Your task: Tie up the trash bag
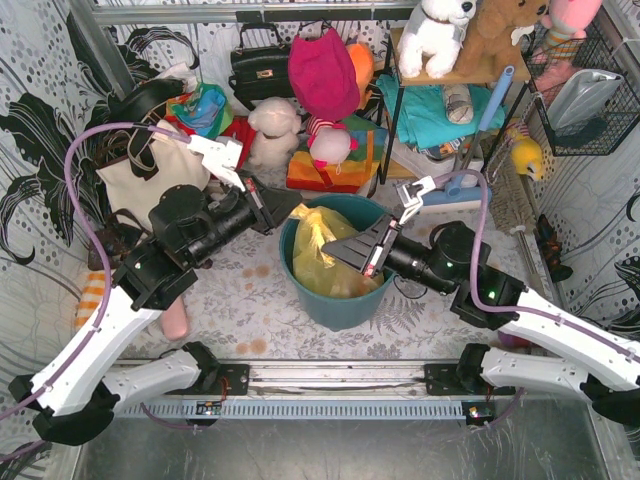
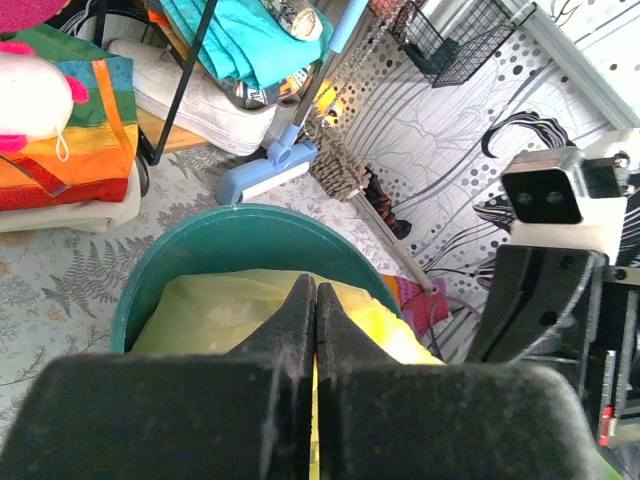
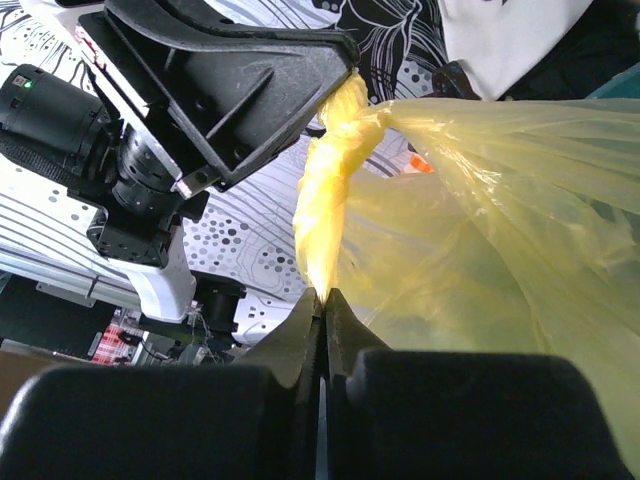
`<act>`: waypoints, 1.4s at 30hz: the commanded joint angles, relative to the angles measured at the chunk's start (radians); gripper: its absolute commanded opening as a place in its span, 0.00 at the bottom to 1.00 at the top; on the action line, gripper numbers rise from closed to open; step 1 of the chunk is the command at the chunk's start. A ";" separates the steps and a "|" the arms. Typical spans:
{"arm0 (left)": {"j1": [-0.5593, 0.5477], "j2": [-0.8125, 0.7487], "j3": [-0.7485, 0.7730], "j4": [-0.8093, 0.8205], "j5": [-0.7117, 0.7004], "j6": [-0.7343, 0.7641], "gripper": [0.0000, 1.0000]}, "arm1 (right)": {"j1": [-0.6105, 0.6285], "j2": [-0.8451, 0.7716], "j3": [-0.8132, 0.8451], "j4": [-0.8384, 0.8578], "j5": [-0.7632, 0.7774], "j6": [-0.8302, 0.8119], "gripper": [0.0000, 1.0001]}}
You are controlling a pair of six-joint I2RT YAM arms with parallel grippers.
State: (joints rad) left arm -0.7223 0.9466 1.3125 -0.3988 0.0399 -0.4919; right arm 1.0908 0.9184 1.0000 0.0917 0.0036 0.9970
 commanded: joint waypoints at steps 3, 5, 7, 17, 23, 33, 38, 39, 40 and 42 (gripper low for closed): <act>0.008 0.024 0.020 0.047 -0.071 0.075 0.00 | 0.006 -0.071 0.003 -0.102 0.049 -0.020 0.00; 0.010 0.034 0.018 0.043 -0.088 0.091 0.00 | 0.006 -0.085 -0.005 -0.126 0.055 -0.018 0.00; 0.013 0.037 0.004 0.049 -0.118 0.109 0.00 | 0.006 -0.100 -0.014 -0.151 0.061 -0.018 0.00; 0.037 0.078 -0.055 0.048 -0.195 0.159 0.00 | 0.005 -0.199 -0.119 -0.302 0.141 0.048 0.00; 0.046 0.118 -0.024 -0.029 -0.253 0.162 0.00 | 0.006 -0.226 -0.122 -0.450 0.231 0.084 0.00; 0.047 0.124 0.033 -0.096 -0.305 0.172 0.00 | 0.005 -0.182 -0.037 -0.550 0.311 0.048 0.00; 0.046 0.127 0.023 -0.113 -0.339 0.188 0.00 | 0.005 -0.167 0.011 -0.634 0.352 0.038 0.00; 0.046 0.127 0.016 -0.116 -0.352 0.197 0.00 | 0.006 -0.176 0.017 -0.656 0.363 0.038 0.00; 0.047 0.130 0.010 -0.120 -0.368 0.204 0.00 | 0.005 -0.185 0.024 -0.675 0.379 0.038 0.00; 0.045 0.135 0.003 -0.134 -0.395 0.217 0.00 | 0.006 -0.206 0.033 -0.715 0.424 0.039 0.00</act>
State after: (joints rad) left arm -0.6861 1.0836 1.3174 -0.5362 -0.2569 -0.3241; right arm 1.0908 0.7525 0.9871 -0.5087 0.3283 1.0546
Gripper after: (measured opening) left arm 0.008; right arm 0.003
